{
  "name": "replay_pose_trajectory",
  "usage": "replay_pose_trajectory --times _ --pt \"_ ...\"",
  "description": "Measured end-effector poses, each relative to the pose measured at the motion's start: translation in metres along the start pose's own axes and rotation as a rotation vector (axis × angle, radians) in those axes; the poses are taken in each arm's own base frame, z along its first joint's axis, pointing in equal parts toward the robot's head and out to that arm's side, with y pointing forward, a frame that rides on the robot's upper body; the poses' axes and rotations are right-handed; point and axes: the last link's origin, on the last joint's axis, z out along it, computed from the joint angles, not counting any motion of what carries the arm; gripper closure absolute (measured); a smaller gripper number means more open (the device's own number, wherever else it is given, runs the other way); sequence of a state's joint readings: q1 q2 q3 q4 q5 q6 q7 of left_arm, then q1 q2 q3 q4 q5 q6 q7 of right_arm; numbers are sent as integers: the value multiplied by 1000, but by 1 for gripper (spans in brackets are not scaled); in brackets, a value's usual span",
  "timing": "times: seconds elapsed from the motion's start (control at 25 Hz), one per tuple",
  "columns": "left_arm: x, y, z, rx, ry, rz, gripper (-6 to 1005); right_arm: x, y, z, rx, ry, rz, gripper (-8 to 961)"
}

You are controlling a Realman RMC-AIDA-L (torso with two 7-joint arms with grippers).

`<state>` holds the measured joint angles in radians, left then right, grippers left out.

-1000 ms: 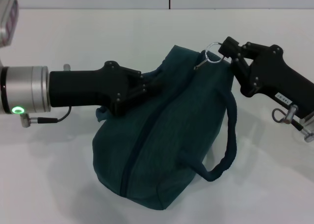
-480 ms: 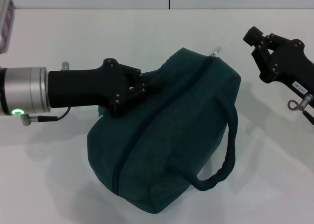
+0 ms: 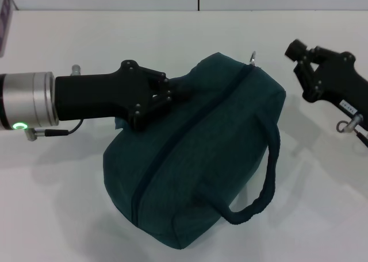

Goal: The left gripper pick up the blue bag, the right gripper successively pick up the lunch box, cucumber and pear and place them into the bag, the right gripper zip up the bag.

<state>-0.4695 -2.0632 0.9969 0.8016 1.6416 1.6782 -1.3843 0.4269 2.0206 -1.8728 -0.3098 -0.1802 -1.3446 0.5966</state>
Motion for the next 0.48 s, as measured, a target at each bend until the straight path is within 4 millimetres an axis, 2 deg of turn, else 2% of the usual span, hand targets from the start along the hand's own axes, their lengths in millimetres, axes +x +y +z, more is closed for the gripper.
replay_pose_trajectory --times 0.2,0.48 --pt "2 -1 4 -8 3 1 921 16 11 2 -84 116 -33 925" --pt "1 -1 8 -6 9 -8 916 23 32 12 -268 195 -59 921"
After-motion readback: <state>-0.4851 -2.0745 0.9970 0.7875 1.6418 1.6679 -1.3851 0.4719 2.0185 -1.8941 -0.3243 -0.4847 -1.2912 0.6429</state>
